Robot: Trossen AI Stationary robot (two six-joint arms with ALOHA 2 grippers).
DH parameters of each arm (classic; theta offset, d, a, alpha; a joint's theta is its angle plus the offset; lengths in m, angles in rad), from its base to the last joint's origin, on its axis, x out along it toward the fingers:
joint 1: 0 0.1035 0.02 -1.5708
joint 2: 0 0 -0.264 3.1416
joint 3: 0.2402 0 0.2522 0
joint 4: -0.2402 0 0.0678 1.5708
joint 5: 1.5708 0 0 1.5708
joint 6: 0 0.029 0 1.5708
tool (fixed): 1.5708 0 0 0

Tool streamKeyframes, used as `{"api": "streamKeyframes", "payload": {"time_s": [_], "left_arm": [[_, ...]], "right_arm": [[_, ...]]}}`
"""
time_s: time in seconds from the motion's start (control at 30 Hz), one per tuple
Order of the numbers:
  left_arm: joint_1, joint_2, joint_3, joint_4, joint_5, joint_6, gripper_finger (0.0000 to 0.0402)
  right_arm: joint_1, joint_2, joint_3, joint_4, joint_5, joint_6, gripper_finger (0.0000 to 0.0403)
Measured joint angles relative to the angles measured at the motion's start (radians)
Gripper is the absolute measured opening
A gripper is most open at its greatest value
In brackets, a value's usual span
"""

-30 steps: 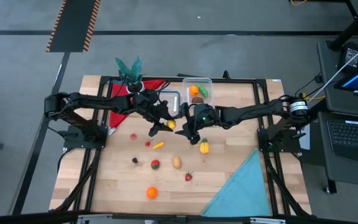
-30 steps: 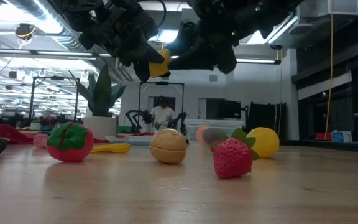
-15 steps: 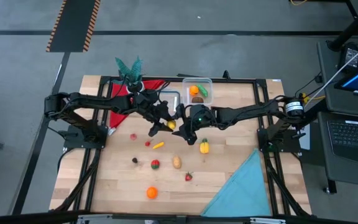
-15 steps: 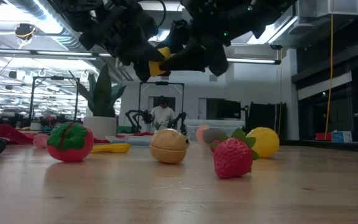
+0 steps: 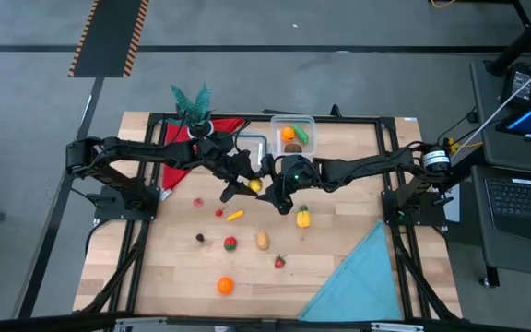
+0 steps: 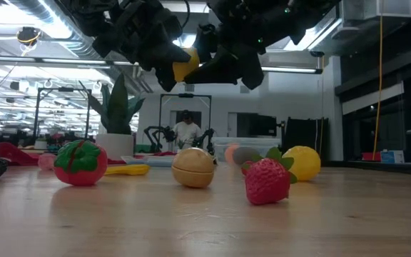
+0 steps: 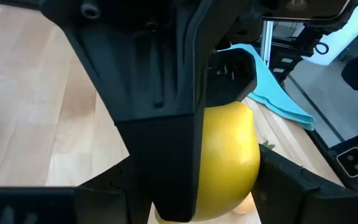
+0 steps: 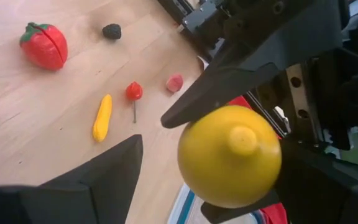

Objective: Pick and placing Produce into tupperware
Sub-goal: Put the lemon into the transparent bin

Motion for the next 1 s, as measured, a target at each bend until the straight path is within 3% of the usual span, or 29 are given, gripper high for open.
{"api": "streamKeyframes", "payload": {"time_s": [0.13,0.4,0.83,1.0], "left_arm": [[0.0,0.0,0.0,-0.001,0.0,-0.004,0.0206],[0.0,0.0,0.0,-0.001,0.004,-0.006,0.0206],[0.0,0.0,0.0,0.001,0.007,-0.009,0.0208],[0.0,0.0,0.0,0.002,-0.028,0.0,0.0231]], "right_arm": [[0.0,0.0,0.0,0.003,0.001,0.0,0.0297],[-0.001,-0.001,0.001,0.013,0.005,0.05,0.0208],[0.0,-0.002,0.0,0.017,0.001,0.092,0.0208],[-0.001,-0.002,-0.001,0.017,0.005,0.116,0.0208]]}}
